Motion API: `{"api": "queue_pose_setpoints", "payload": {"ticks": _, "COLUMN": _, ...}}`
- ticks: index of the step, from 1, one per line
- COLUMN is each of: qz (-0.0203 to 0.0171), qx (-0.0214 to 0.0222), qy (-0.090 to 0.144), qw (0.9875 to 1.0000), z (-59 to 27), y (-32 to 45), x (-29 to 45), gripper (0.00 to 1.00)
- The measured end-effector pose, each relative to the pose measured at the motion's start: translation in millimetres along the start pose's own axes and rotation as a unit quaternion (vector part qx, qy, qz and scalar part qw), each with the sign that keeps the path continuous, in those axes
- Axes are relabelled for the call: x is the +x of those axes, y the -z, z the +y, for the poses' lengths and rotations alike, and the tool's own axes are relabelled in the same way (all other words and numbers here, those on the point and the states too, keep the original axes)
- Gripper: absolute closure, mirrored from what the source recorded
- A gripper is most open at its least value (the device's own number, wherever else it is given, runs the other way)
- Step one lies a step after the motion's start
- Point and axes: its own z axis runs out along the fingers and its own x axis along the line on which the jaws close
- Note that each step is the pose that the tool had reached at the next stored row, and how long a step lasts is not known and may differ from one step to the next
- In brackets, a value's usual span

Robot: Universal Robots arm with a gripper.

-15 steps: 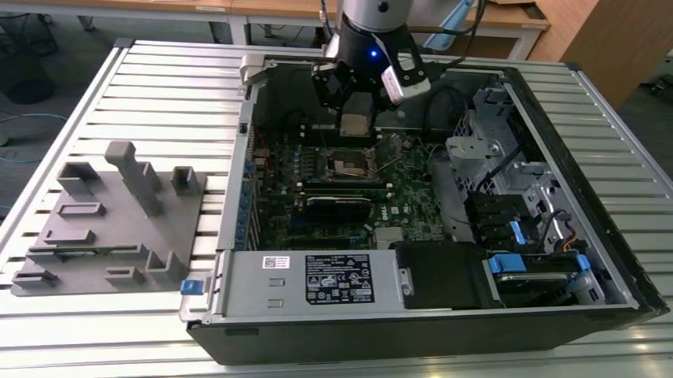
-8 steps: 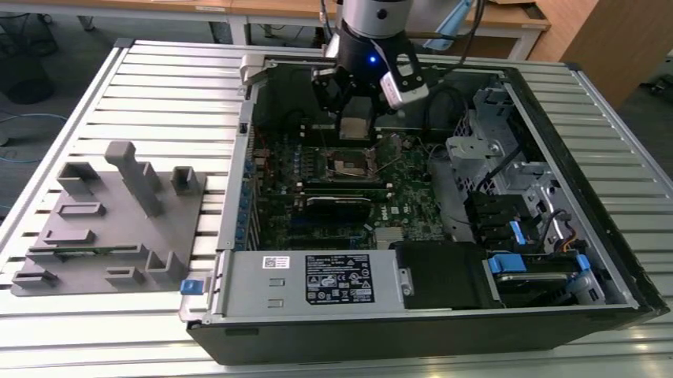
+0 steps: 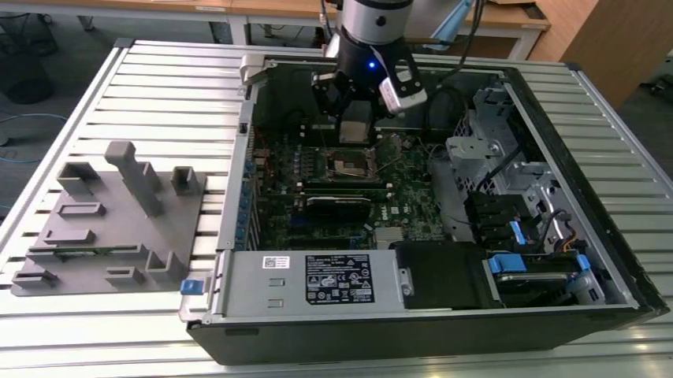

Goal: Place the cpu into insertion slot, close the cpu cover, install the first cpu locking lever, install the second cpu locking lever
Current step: 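Place the cpu into insertion slot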

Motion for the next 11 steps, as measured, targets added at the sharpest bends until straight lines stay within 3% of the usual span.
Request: {"api": "queue_pose_setpoints", "payload": {"ticks": 11, "qz": 0.0, "qx": 0.0, "qy": 0.0, "qw": 1.0, "z": 0.5, "y": -7.9, "x": -2.5, "gripper": 0.46}}
